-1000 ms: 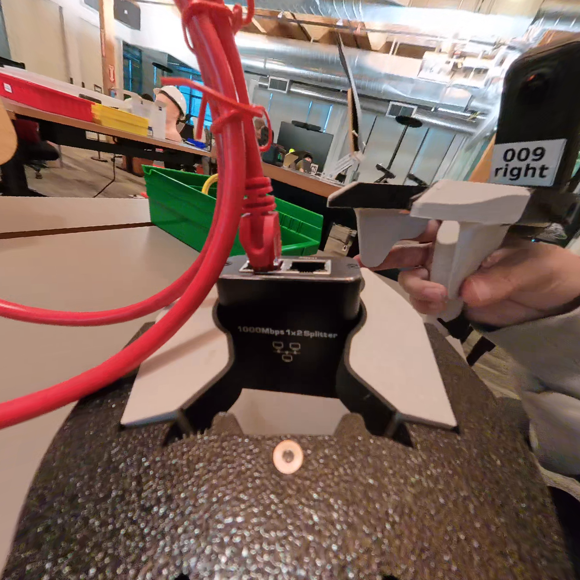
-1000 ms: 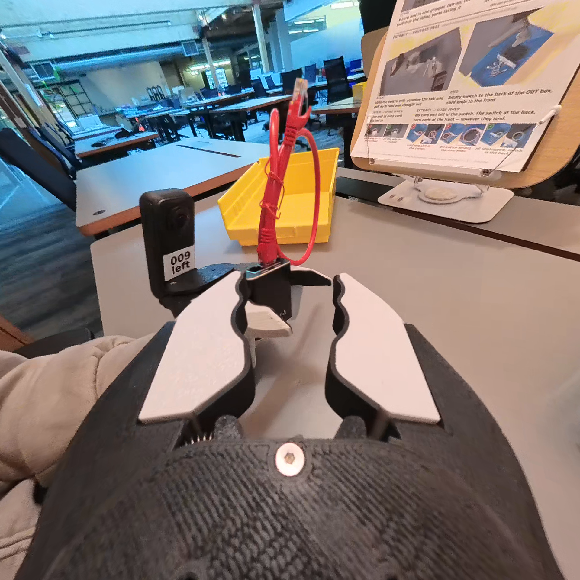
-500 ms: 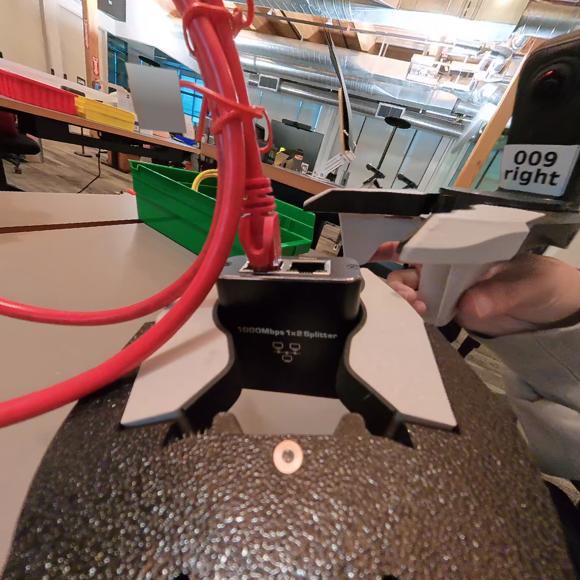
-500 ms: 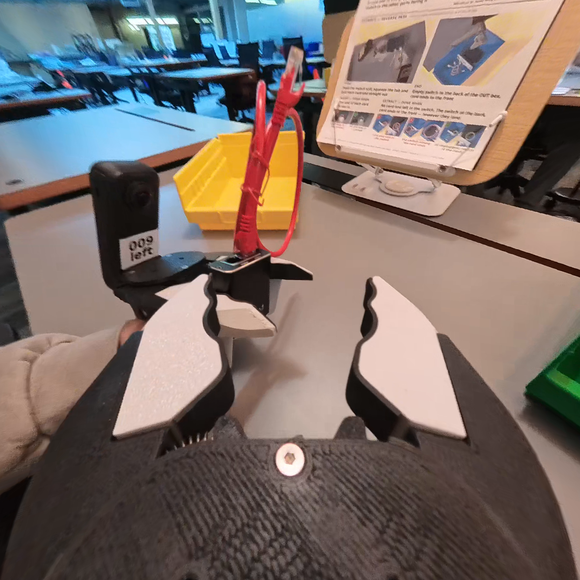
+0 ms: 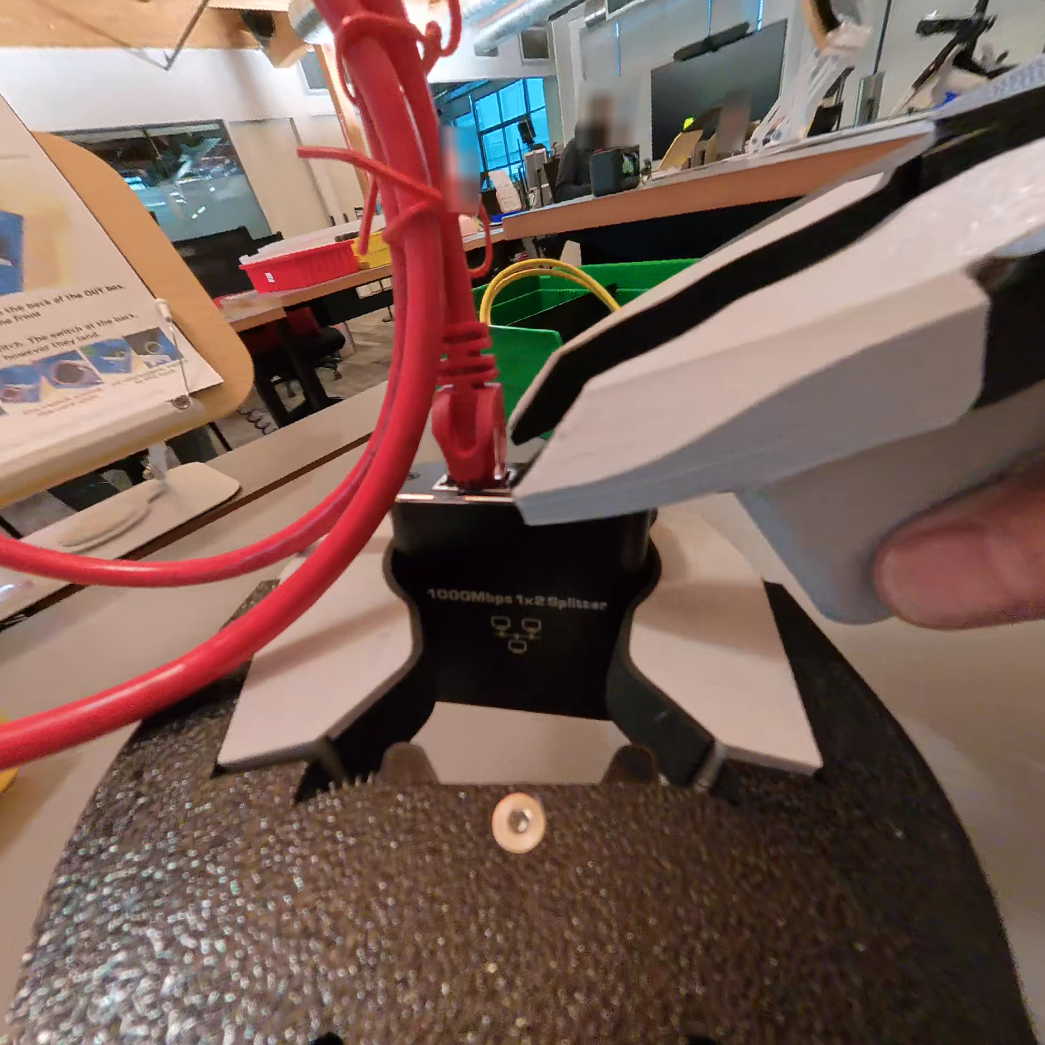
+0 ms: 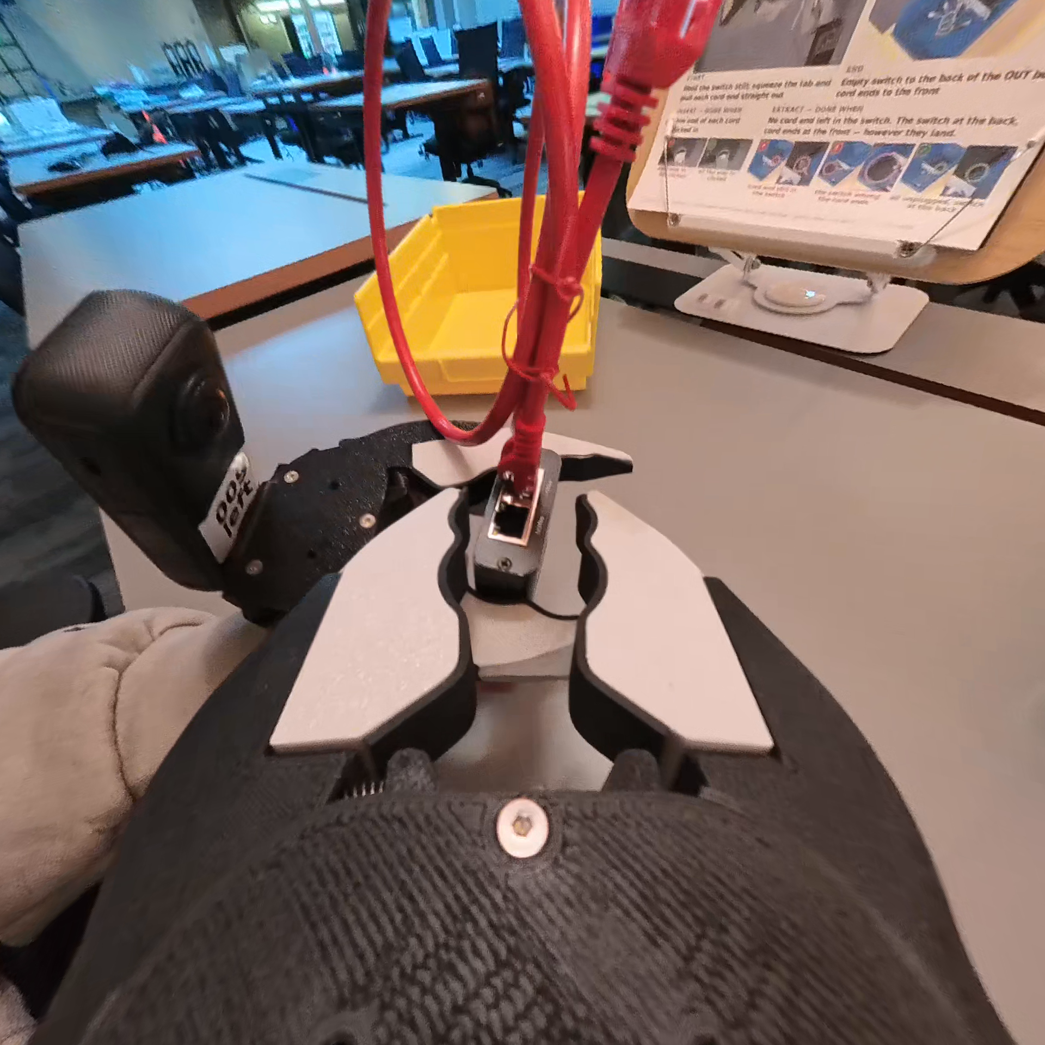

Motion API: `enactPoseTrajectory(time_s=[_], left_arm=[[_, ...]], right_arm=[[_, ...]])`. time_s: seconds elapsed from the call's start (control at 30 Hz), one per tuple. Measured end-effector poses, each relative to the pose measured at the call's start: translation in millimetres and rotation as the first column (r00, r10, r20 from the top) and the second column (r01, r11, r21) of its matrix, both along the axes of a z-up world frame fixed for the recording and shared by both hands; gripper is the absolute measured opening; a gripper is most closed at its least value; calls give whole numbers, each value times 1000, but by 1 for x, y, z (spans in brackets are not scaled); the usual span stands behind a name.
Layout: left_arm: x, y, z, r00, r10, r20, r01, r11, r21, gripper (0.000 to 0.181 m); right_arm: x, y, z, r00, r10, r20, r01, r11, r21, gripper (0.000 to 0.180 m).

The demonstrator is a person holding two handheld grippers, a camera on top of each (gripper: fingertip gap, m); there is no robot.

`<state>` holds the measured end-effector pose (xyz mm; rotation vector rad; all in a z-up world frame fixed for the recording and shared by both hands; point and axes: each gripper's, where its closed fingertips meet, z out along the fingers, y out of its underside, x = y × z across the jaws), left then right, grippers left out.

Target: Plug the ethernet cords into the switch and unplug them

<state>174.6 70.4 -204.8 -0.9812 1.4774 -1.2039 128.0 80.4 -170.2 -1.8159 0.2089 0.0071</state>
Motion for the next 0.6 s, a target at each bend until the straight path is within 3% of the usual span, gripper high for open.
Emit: enactPoseTrajectory(time_s=[0.2, 0.6], left_arm=[[0, 0, 1, 999, 32, 19, -34, 996, 83, 75], [-1, 5, 4, 993, 96, 64, -107, 972, 211, 74]], right_arm=[[-2, 2, 7, 998, 21, -67, -16, 997, 76, 13], [-4, 0, 8, 995, 57, -81, -48, 993, 108, 13]])
